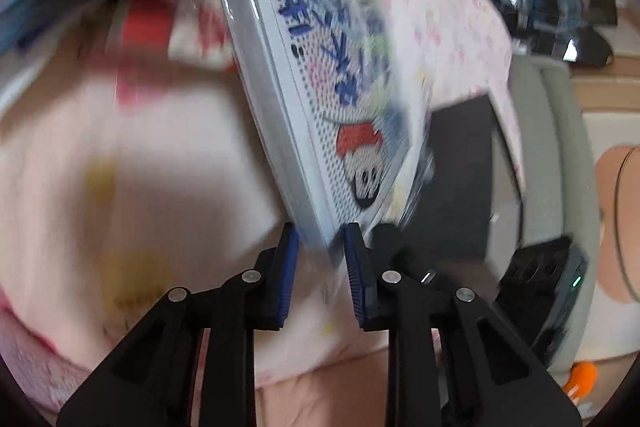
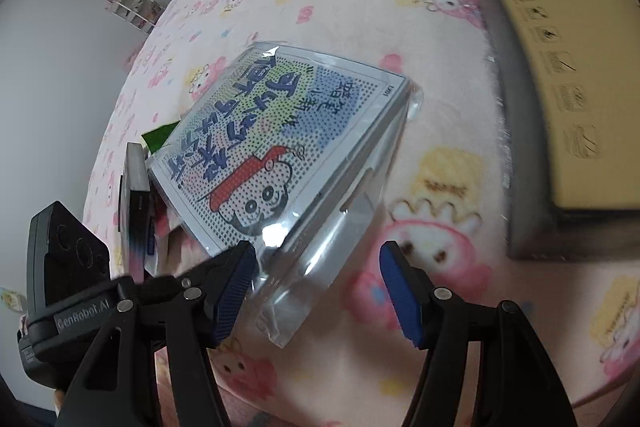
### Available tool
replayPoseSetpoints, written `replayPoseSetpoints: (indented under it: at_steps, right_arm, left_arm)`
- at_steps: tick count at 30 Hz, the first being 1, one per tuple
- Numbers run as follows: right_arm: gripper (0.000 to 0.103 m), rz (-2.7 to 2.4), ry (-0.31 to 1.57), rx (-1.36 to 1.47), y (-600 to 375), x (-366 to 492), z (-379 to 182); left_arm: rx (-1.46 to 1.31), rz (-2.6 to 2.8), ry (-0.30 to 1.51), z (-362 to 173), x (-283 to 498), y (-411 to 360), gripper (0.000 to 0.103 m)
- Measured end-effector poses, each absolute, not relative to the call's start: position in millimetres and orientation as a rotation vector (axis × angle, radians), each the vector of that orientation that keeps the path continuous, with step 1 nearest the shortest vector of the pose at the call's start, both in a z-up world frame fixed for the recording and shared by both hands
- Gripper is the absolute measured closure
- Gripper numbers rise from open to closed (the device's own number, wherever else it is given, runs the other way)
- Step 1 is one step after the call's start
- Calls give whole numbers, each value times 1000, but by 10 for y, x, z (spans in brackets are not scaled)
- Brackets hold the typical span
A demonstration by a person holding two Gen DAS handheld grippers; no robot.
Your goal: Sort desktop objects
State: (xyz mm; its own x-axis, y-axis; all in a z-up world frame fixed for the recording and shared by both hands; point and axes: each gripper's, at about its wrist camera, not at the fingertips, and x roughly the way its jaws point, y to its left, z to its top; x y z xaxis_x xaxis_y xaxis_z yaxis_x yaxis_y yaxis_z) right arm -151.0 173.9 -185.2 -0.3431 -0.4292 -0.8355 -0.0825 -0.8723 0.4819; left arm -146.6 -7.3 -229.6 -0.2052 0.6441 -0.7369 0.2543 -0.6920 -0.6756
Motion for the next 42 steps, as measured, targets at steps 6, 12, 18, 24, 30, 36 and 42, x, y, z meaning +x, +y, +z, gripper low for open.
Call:
replayPoseSetpoints:
  at_steps: [6,12,18,24,30,36,42]
  right_arm:
    - [42,-2323,-705,1685,1949,-1357,-1929]
    - [42,-2311,-676,1669,1892,-1407,-1953]
    - [42,-2289,-638,1670,1804,-1471,-2032]
    - [42,-2275,-644,1645,1780,-1508,-2052]
    - [42,-2268,-622,1648,1738,-1481,-2022]
    - [42,-2249,-503,1664,1587,-1414,-2039]
    - [40,-2377,-541,1641,1842,-1384,-1906]
  left_arm:
    - [-1744,2061,-964,-2109,-1225,-55,71]
    - [-1620,2363,-765,-1496,-1564,-286,71]
    - [-1566,2575,-596,-1473,-2247,-350,71]
    - [-1610,2638,-528,-1760,-2376,-472,72]
    - [-1610,2670,-505,-1811,-2329,-546,71]
    - [-1716,2523,-586,-1855,-2131,-456,72]
    - [-1796,2399,-594,-1947,-1462,-206,73]
